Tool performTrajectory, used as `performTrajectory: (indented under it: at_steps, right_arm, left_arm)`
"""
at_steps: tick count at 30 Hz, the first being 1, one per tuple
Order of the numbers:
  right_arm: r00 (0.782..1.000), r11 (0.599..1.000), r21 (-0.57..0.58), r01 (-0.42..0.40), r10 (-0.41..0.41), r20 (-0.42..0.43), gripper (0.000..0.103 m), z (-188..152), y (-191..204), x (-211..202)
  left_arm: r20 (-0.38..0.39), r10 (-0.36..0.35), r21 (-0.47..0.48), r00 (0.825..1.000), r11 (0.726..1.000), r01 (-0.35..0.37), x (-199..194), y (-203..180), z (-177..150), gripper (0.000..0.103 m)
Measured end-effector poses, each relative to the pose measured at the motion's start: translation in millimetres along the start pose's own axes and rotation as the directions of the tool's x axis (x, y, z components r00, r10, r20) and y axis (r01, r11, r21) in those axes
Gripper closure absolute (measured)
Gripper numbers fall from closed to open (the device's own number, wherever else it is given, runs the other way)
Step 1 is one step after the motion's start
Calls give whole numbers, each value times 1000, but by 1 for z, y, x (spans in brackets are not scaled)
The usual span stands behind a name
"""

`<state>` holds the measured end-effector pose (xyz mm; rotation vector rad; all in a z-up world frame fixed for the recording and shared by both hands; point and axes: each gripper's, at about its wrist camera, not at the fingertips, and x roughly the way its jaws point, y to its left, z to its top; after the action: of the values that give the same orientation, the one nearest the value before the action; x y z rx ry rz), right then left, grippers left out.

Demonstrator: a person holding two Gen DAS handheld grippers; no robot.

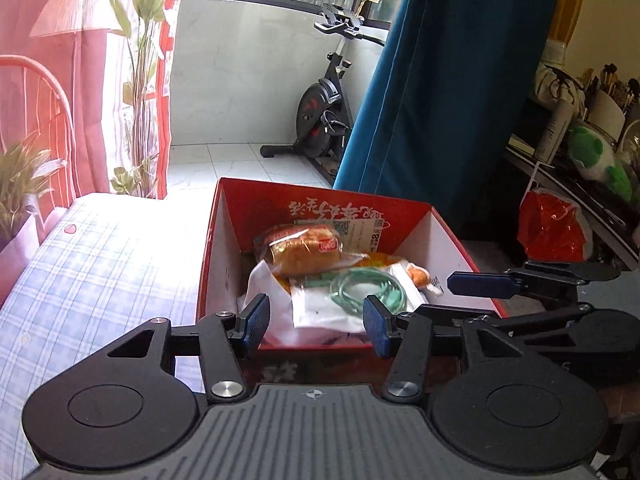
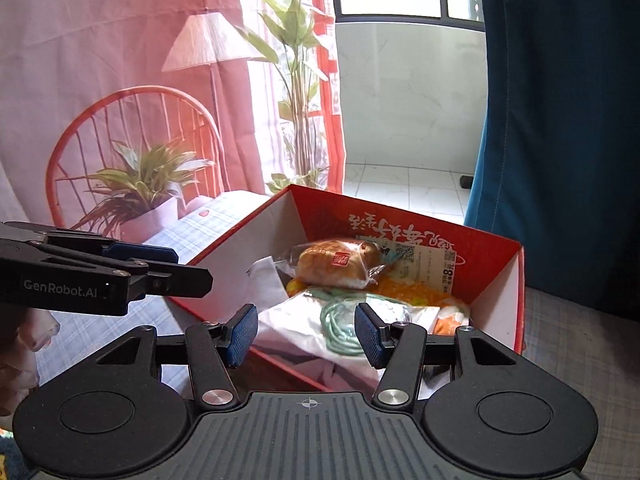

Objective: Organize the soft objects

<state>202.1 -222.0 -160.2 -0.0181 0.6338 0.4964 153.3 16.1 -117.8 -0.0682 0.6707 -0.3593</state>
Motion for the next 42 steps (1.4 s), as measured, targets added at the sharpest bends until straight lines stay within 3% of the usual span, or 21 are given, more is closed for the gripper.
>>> performTrajectory:
  at_steps: [11, 19, 24, 28, 34, 38, 42]
  right_arm:
    - [990, 998, -40, -46, 40, -138, 53, -118, 52, -26]
    - [968, 990, -142, -17, -19, -251, 50, -175, 72, -10]
    - [969, 974, -226, 28, -83, -234, 48, -186, 78, 5]
    - [973, 972, -229, 50, -99, -208, 48, -182, 77, 15]
    - [976, 979, -174, 105, -135, -171, 49, -177, 69, 27]
    - [976, 980, -145, 133, -155, -155, 49, -176, 64, 31]
    - [975, 983, -86, 165, -176, -139, 49, -177, 62, 29]
  left_arm:
    - [-55, 48, -39, 997, 998, -51, -32, 1, -96, 49]
    - [-122, 60, -107, 991, 992, -74, -20, 18, -127, 49]
    - [-111, 82, -110, 990, 989, -94, -18, 20, -131, 49]
    - [-105, 103, -137, 989, 984, -117, -15, 25, -131, 49]
    - [-81, 150, -167, 985, 973, -162, -17, 34, -131, 49]
    - [-61, 155, -190, 986, 968, -164, -20, 38, -135, 39]
    - [-50, 150, -195, 987, 968, -157, -18, 35, -141, 38]
